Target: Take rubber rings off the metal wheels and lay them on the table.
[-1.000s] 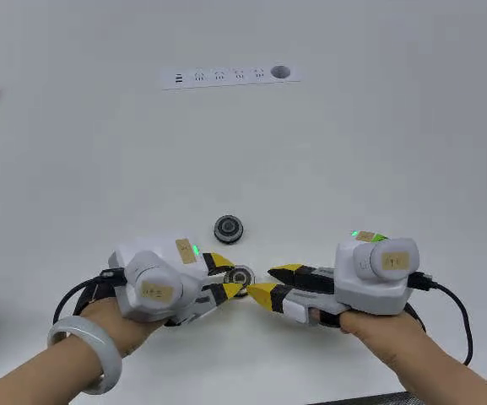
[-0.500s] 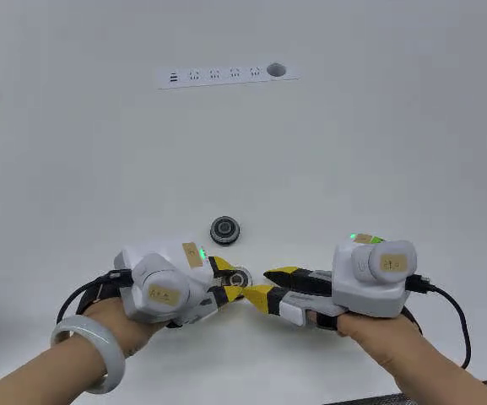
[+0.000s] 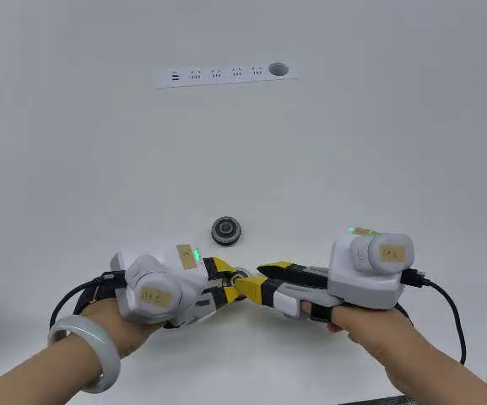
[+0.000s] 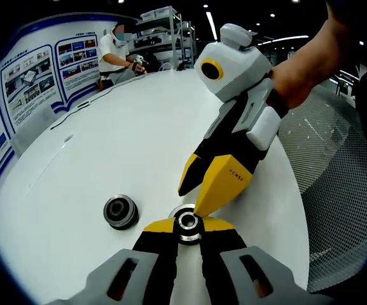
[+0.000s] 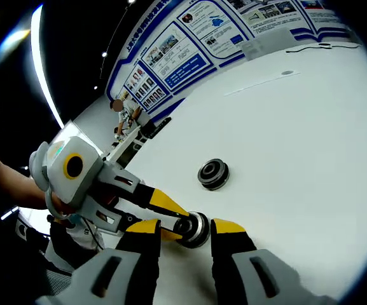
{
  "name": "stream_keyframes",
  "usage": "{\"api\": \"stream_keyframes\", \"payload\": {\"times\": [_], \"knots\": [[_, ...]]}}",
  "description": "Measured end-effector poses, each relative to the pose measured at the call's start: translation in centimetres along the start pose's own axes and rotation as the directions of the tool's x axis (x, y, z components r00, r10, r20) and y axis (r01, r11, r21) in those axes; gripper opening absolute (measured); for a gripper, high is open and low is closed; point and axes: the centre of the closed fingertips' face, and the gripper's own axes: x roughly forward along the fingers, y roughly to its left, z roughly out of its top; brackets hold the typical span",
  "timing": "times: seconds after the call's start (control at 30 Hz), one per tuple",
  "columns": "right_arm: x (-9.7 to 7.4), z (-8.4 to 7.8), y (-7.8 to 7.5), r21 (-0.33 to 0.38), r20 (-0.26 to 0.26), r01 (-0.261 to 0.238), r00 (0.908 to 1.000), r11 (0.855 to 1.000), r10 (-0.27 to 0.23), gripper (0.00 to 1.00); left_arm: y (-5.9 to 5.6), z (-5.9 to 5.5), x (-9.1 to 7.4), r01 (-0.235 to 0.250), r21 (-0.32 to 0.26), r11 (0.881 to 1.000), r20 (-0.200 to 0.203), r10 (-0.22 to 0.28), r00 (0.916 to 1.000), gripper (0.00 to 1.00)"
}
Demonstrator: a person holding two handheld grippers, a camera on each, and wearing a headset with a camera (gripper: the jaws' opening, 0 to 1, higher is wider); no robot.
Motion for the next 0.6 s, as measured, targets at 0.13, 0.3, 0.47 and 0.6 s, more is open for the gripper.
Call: {"api": "stream_keyframes", "payload": {"times": [0.13, 0.3, 0.47, 0.6], "knots": [[0.3, 0.2, 0.1, 0.015, 0.003, -0.008, 1.0, 1.0, 0.008, 0.33, 0.0, 0.0, 0.0, -0.002, -0.005, 1.0, 0.001, 0.002, 1.0, 0.13], [0.8, 0.1, 0.1, 0.046, -0.005, -0.026, 0.9996, 0.999, 0.027, 0.35, 0.0, 0.0, 0.0, -0.003, -0.009, 1.0, 0.004, 0.004, 1.0, 0.12], [1.1, -0.1, 0.0, 0.089, -0.017, -0.04, 0.999, 0.995, 0.042, 0.36, 0.1, 0.0, 0.0, -0.008, -0.015, 1.0, 0.009, 0.008, 0.9999, 0.12], [1.2, -0.2, 0.1, 0.105, -0.019, -0.049, 0.9985, 0.993, 0.052, 0.37, 0.1, 0.0, 0.0, -0.009, -0.017, 1.0, 0.011, 0.009, 0.9999, 0.12]]}}
